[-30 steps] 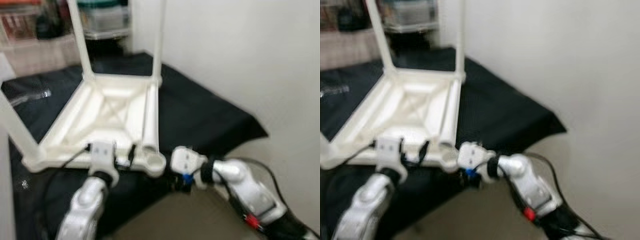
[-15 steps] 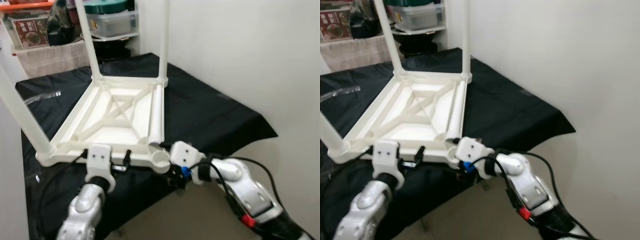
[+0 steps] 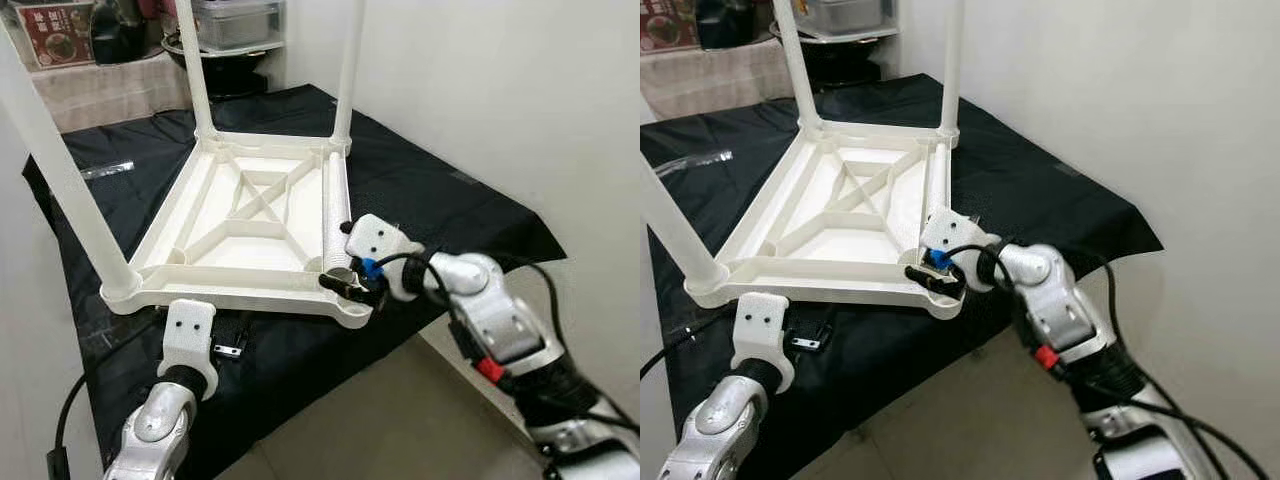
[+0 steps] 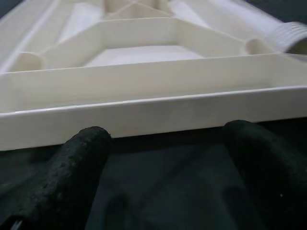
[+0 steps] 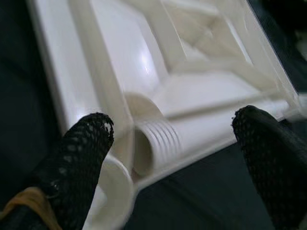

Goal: Building children table

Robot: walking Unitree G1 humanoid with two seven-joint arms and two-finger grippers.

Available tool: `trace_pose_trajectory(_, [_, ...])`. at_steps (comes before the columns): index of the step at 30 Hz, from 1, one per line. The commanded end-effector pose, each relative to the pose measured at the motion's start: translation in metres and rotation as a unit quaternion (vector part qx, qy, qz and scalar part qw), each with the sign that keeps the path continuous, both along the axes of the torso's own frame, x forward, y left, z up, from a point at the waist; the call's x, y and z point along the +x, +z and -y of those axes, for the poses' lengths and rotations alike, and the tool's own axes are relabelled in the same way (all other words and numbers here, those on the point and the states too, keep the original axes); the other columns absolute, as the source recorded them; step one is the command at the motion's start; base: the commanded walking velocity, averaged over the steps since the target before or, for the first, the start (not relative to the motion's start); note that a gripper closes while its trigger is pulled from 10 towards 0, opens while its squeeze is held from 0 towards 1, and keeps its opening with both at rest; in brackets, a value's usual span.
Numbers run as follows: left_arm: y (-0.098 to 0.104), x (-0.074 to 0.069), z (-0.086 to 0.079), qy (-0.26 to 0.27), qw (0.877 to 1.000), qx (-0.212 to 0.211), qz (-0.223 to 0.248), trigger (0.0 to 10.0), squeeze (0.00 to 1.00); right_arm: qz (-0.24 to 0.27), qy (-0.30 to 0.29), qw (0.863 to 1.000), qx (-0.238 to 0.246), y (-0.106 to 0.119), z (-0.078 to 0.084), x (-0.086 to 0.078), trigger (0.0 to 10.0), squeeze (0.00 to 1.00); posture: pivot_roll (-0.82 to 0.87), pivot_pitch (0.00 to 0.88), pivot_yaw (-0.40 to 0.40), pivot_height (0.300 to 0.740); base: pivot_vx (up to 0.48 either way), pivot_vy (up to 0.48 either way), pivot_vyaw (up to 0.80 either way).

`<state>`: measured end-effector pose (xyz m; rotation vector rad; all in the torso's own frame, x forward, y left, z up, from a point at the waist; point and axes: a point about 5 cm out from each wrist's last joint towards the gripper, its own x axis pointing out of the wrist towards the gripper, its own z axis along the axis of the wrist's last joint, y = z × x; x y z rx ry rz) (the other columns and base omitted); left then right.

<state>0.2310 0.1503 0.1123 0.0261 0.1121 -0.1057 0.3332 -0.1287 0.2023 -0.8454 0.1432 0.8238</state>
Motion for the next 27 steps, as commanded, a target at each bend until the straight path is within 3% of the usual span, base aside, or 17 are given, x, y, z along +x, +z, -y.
trace_pose_trajectory(1, [0.004,-0.002,0.005,-0.014,1.0,-0.011,0.013,10.0,0.0,0.007,-0.025,0.999,-0.033,-0.004,0.002,0.008,10.0,0.0,-0.09,0.078,-0.048,0.74,0.0,0.0,0.0])
trace_pose_trajectory(9, [0.007,-0.004,0.008,-0.023,1.0,-0.002,0.019,10.0,0.0,-0.002,-0.037,0.996,-0.076,-0.007,-0.006,0.02,10.0,0.0,-0.08,0.084,-0.056,0.74,0.0,0.0,0.0])
trace_pose_trajectory(18, [0.007,-0.005,0.007,-0.023,1.0,0.004,0.02,10.0,0.0,-0.033,-0.02,0.997,-0.07,-0.027,-0.028,0.019,10.0,0.0,-0.08,0.092,-0.055,0.74,0.0,0.0,0.0])
trace_pose_trajectory(23, [0.008,-0.006,0.007,-0.023,1.0,0.006,0.021,10.0,0.0,-0.027,-0.046,0.996,-0.073,-0.031,-0.035,0.026,10.0,0.0,-0.08,0.097,-0.054,0.74,0.0,0.0,0.0])
trace_pose_trajectory(27, [0.009,-0.006,0.008,-0.021,1.0,0.005,0.021,10.0,0.0,0.002,-0.071,0.988,-0.134,-0.033,-0.032,0.034,10.0,0.0,-0.08,0.104,-0.062,0.74,0.0,0.0,0.0])
